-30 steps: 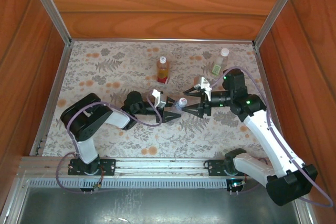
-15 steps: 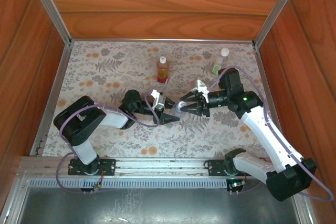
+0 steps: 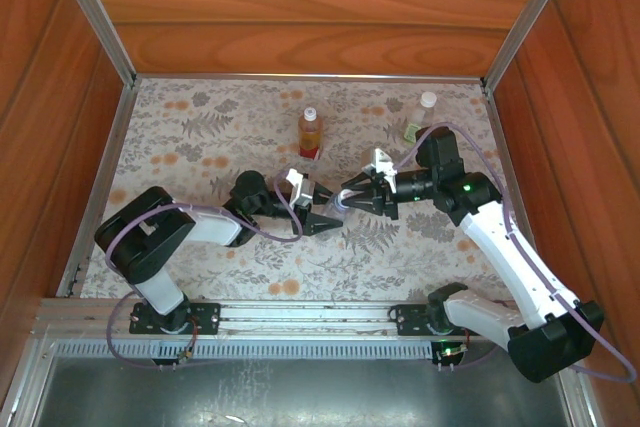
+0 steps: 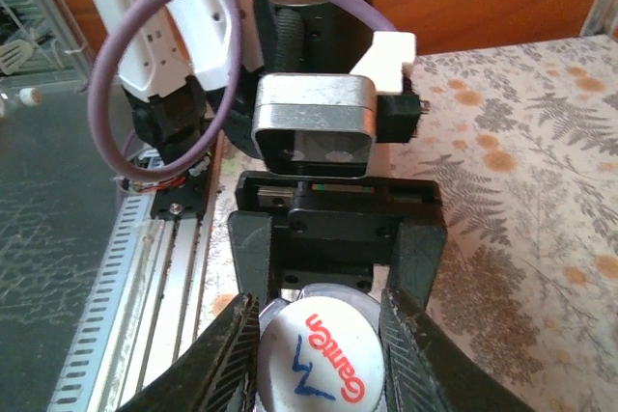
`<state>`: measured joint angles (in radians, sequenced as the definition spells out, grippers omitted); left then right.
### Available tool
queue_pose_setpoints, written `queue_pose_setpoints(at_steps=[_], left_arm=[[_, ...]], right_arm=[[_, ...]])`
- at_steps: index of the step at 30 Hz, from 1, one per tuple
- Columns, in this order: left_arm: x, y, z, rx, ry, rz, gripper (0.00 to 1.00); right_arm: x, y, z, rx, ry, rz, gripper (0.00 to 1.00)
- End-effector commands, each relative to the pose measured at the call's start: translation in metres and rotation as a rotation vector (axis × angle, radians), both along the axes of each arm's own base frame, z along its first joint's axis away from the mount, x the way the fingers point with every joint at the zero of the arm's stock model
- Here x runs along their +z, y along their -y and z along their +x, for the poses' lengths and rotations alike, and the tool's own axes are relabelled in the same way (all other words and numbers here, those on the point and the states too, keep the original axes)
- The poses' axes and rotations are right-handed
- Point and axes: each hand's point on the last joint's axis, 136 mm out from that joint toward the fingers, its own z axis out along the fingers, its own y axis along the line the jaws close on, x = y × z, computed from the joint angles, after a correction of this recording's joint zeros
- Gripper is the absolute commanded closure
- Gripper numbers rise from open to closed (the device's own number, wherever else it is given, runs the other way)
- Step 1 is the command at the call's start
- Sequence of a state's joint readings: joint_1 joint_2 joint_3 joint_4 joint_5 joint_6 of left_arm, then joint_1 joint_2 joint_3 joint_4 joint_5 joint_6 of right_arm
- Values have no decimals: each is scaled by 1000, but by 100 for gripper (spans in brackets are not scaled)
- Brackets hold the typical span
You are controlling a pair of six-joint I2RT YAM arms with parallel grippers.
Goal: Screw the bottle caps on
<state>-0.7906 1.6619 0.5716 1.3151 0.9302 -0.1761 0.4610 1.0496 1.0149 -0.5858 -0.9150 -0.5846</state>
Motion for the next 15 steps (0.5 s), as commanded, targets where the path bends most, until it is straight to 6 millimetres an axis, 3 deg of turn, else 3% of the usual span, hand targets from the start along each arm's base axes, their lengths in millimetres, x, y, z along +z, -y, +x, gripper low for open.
queue_pose_setpoints(at_steps=[1, 9, 12, 15], left_arm=[[20, -3, 22, 165, 35, -63, 44], [22, -23, 95, 631, 114, -68, 44], [18, -28, 121, 770, 140, -35, 44], [13, -20, 127, 792, 217, -1, 44]], right_arm=[[0, -1, 8, -83, -43, -23, 71], [-35, 15, 75, -581, -299, -116, 72], [-50, 23, 89, -742, -378, -115, 70], [-62, 23, 96, -860, -467, -60, 71]])
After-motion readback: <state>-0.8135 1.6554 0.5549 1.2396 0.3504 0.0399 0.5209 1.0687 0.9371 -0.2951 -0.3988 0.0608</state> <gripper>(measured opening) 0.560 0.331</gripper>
